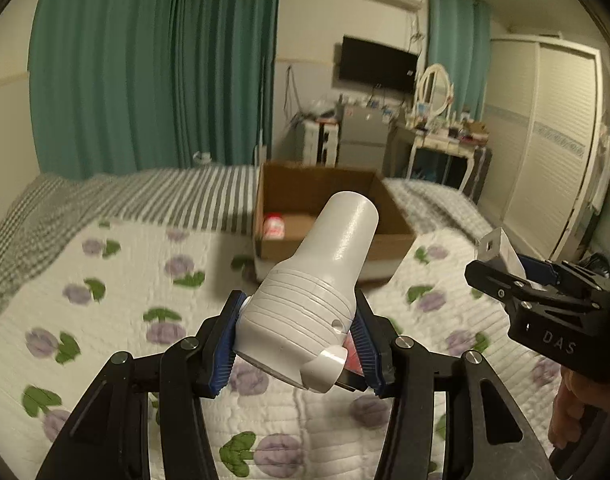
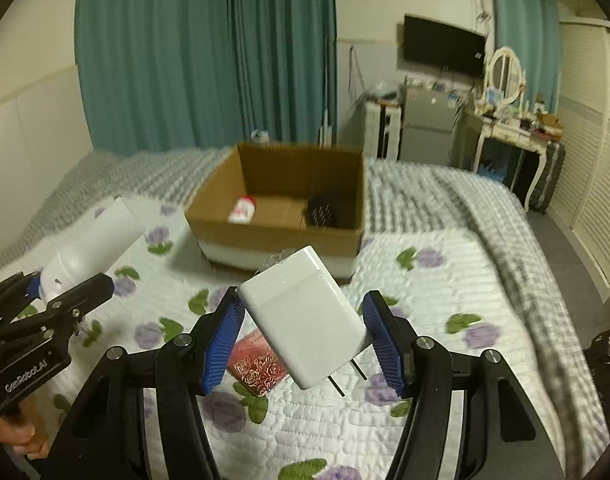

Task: Organize rigid objects
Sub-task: 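Carry the hair dryer with left tool while right carries the adapter into the box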

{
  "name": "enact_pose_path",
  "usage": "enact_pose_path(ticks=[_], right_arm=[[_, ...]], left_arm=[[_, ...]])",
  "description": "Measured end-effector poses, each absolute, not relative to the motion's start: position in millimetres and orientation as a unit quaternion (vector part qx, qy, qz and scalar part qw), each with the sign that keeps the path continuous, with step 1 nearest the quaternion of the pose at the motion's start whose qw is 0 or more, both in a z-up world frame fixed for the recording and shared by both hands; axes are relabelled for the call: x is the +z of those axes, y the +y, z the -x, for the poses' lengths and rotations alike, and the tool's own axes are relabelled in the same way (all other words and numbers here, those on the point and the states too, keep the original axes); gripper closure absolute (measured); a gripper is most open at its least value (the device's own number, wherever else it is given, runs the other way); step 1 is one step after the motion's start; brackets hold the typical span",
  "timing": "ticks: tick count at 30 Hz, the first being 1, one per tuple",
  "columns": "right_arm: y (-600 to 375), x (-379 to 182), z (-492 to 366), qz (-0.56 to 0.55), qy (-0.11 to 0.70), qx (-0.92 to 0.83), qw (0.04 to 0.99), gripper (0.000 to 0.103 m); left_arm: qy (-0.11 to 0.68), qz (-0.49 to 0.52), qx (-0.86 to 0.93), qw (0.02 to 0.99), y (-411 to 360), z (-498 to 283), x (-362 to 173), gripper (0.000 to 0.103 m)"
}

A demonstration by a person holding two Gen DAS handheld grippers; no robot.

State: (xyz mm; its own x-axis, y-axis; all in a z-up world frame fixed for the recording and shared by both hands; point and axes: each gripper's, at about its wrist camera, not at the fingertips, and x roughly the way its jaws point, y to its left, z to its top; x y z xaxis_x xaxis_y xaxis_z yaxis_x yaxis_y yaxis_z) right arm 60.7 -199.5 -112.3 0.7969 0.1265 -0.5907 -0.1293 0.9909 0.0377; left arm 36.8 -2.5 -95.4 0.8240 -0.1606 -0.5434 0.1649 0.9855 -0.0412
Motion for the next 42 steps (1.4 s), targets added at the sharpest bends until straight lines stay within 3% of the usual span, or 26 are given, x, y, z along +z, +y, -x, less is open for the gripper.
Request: enact_pose_path(ticks=[16, 24, 33, 42], right_arm=[[-205.5, 13.4, -25.0, 0.004, 0.167, 0.077, 0.983, 0.042], [-194.2, 43.2, -45.1, 0.008, 0.127, 0.088, 0.988, 0.042], [-187.2, 28.9, -100.7, 0.005, 0.127, 0.089, 0.988, 0.042], [-187.6, -26.6, -197.6, 0.023, 0.183, 0.079, 0.98, 0.042]], left_arm=[[0.165, 0.001, -0.129, 0.978, -20.2, -29.4, 11.3, 0.051], [0.121, -0.008, -0.116, 0.986, -20.7, -55.2, 40.0, 0.051], [0.13, -0.01, -0.101, 0.986, -22.1, -114.4, 26.8, 0.051], [0.222, -0.007, -0.092, 0.971, -28.8, -208.5, -45.8, 0.051]])
